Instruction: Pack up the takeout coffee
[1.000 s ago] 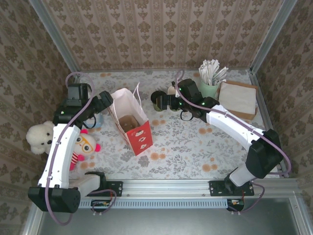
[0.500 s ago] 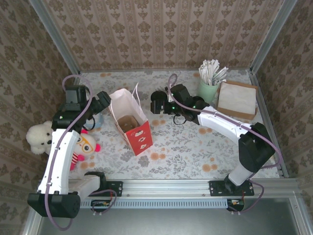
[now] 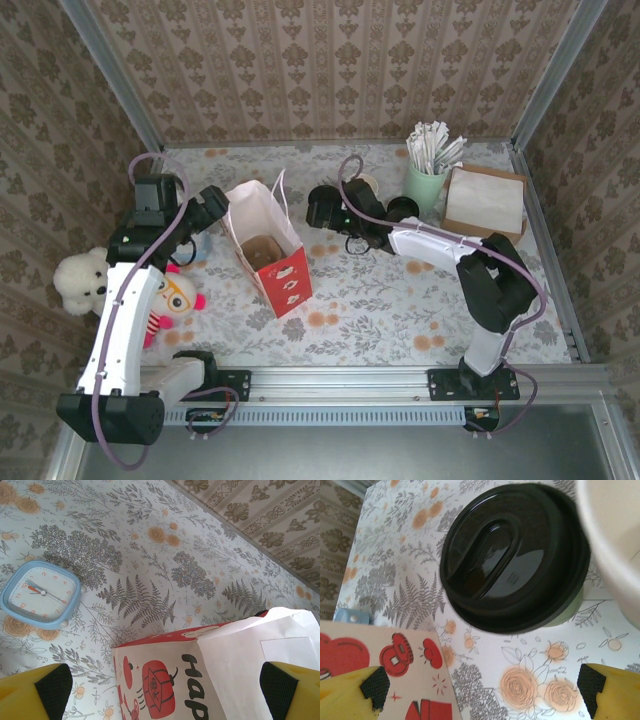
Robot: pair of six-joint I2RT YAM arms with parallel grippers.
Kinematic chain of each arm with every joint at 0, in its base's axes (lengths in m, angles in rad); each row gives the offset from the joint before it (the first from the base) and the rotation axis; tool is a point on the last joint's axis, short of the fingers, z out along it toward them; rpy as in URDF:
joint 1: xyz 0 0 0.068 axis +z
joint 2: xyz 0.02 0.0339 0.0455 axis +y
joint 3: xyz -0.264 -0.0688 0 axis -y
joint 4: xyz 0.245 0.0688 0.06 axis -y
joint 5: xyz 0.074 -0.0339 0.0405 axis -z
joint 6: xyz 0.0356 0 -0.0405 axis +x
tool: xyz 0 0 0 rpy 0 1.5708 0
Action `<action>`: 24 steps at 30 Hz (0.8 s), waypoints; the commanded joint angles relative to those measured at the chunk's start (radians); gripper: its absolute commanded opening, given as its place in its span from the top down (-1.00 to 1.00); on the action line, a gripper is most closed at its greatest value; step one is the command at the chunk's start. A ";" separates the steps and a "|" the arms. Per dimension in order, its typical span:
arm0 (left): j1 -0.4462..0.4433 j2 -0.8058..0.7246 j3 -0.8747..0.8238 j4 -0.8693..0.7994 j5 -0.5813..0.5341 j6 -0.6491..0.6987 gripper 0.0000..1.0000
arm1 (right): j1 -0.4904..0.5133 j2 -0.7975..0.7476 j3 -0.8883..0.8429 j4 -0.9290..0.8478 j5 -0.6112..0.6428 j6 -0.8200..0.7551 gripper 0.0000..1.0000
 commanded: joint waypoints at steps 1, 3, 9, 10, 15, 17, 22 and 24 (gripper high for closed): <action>0.008 -0.023 -0.003 -0.022 -0.009 0.031 -1.00 | -0.023 0.026 0.032 0.039 0.012 0.010 -1.00; 0.006 -0.030 -0.007 -0.027 -0.015 0.035 -1.00 | -0.029 0.036 0.042 0.035 0.003 -0.008 -1.00; 0.006 -0.049 -0.016 -0.035 -0.019 0.037 -1.00 | -0.048 0.061 0.063 0.045 -0.007 -0.029 -1.00; 0.006 -0.051 -0.016 -0.037 -0.020 0.037 -1.00 | -0.050 0.065 0.066 0.050 -0.007 -0.030 -1.00; 0.006 -0.065 -0.022 -0.041 -0.026 0.040 -1.00 | -0.055 0.095 0.101 0.050 -0.010 -0.054 -1.00; 0.006 -0.069 -0.021 -0.043 -0.028 0.044 -1.00 | -0.055 0.115 0.123 0.046 -0.010 -0.071 -1.00; 0.007 -0.075 -0.017 -0.055 -0.037 0.053 -1.00 | -0.056 0.146 0.171 0.026 -0.010 -0.113 -1.00; 0.007 -0.078 -0.015 -0.061 -0.041 0.057 -1.00 | -0.057 0.153 0.188 0.013 -0.001 -0.131 -1.00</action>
